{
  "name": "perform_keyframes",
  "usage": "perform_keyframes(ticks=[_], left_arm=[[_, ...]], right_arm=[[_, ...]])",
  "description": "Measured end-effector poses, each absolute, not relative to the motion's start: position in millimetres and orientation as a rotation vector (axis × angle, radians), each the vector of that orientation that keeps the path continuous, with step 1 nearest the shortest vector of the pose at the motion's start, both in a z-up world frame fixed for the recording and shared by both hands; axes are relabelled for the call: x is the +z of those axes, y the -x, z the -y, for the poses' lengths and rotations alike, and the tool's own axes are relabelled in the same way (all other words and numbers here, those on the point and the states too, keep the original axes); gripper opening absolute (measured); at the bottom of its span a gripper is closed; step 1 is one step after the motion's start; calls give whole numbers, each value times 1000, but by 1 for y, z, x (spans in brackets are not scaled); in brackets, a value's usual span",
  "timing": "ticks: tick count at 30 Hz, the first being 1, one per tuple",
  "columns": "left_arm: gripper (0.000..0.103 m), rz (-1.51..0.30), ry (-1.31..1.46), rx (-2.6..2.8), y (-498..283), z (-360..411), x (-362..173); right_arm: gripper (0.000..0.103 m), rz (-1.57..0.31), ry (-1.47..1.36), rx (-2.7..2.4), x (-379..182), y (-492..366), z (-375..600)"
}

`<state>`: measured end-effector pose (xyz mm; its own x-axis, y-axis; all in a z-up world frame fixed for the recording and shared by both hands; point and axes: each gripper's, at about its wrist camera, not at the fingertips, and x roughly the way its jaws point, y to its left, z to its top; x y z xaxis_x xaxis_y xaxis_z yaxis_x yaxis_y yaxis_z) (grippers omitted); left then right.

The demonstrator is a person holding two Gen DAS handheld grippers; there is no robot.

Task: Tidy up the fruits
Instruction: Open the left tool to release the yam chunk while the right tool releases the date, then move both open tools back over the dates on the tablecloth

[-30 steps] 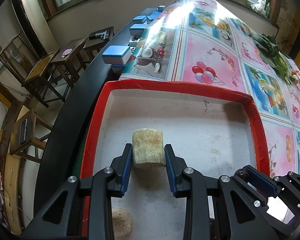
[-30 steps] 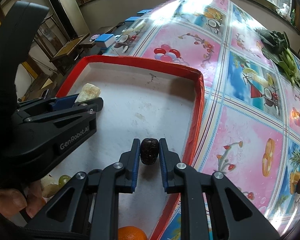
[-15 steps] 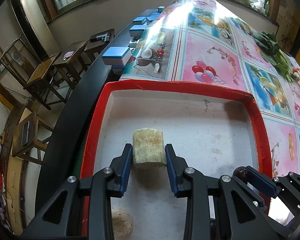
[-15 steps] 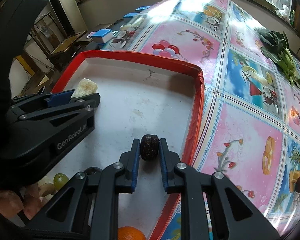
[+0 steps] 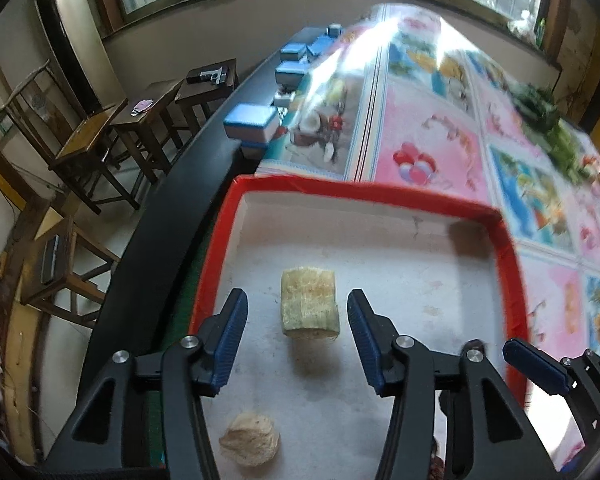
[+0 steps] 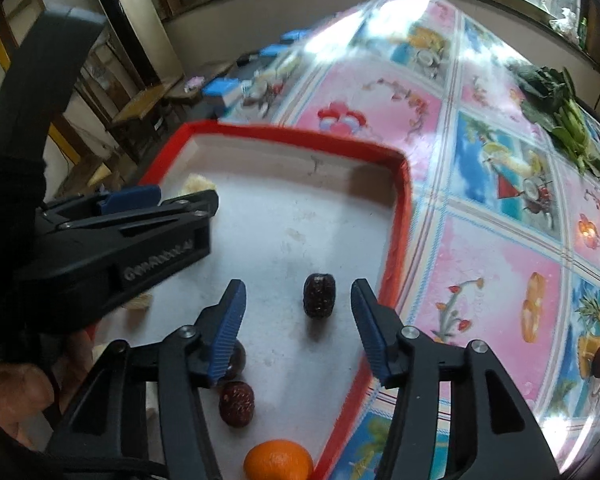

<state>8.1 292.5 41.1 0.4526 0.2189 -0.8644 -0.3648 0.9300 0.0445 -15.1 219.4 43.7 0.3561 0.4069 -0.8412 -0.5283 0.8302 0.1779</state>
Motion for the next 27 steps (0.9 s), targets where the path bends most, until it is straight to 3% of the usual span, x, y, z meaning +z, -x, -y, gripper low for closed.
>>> perform_keyframes(ticks=[11,19,27], left_arm=[[61,-984,231,260,13,-269,84],[62,-1010,83,-2,-1,-148,87],[62,-1111,6,-186,-21,-39,53]], right_arm=[[61,-974,-59,458,68,36,-107],[61,-989,-158,208,57,54,21],[61,-965,-94,50,55,34,121]])
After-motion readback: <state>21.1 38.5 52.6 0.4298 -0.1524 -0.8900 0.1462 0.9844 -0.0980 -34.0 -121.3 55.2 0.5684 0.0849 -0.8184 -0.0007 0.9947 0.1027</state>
